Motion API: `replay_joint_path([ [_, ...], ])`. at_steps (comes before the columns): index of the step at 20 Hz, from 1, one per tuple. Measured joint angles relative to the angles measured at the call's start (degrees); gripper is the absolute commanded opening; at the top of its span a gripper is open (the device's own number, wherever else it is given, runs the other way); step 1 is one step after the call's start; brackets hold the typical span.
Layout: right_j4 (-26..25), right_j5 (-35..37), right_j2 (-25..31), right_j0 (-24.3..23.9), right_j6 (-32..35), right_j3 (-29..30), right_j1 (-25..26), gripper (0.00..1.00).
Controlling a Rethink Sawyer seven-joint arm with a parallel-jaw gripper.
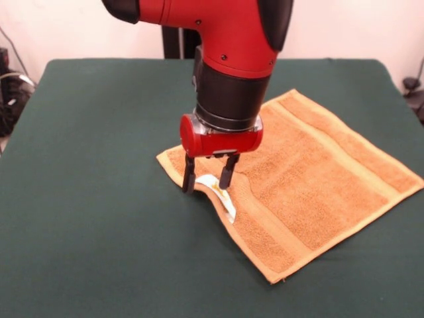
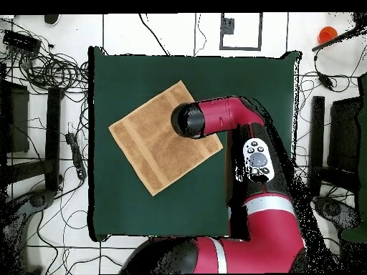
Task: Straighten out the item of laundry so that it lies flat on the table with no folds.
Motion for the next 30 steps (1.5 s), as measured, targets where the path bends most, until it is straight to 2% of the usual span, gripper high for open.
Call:
replay_joint_path([
  [19, -0.2, -0.02, 0.02, 0.0, 0.0, -0.02, 3.72, 1.0],
  [30, -0.77, -0.02, 0.01, 0.21, 0.0, -0.04, 3.83, 1.0],
])
